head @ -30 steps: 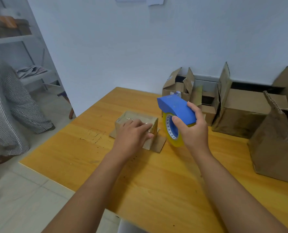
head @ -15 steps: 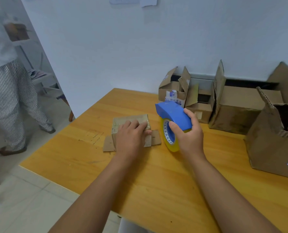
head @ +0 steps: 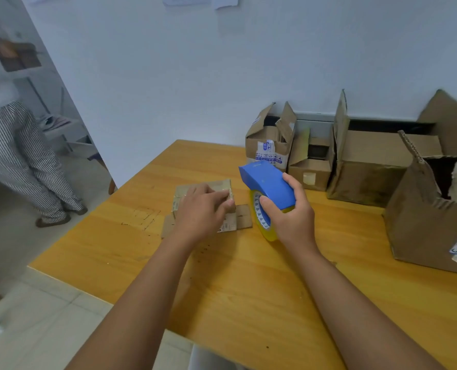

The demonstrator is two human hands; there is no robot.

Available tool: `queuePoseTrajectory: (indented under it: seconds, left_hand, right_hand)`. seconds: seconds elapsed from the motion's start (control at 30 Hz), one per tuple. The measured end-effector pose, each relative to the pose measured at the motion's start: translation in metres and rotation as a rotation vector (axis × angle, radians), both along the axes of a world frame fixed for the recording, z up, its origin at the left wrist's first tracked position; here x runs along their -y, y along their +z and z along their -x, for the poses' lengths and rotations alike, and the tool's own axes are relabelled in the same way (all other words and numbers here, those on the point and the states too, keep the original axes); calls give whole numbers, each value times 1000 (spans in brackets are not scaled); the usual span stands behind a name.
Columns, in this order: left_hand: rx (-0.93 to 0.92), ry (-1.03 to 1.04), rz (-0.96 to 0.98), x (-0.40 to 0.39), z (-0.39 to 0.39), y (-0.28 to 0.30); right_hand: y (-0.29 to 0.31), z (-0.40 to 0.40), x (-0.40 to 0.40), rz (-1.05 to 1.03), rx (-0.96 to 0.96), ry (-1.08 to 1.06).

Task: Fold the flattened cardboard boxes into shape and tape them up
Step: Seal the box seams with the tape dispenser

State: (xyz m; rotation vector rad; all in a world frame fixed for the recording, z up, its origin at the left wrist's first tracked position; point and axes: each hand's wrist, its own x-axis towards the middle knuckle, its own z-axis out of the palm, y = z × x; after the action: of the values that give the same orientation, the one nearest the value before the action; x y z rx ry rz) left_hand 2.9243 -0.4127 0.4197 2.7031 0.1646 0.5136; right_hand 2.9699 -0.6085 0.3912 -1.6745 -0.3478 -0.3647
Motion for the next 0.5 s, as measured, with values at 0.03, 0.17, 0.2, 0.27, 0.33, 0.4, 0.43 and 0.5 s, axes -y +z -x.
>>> queuePoseTrajectory:
  seconds: [0.03, 0.17, 0.2, 0.27, 0.33, 0.4, 0.43, 0.5]
  left_hand:
    - [0, -13, -9, -1, 1, 0]
    - [27, -28, -59, -1, 2, -2]
    - [46, -21, -66, 0, 3, -4]
    - [108, 4, -78, 3, 4, -7]
    - [179, 22, -103, 7, 6, -10]
    - [210, 16, -101, 7, 5, -11]
    - [192, 9, -91, 5, 4, -11]
    - [125, -12, -73, 0, 1, -10]
  right_hand:
    - [0, 0, 0, 0, -2, -1]
    - [-1, 1, 0, 5, 6, 1]
    - [-1, 1, 0, 3, 7, 3]
    - [-1, 1, 1, 4, 7, 9]
    - [-1, 1, 1, 6, 11, 13]
    - [0, 3, 1, 2, 14, 19]
    - [0, 3, 2, -1, 14, 21]
    - [1, 4, 2, -4, 11, 23]
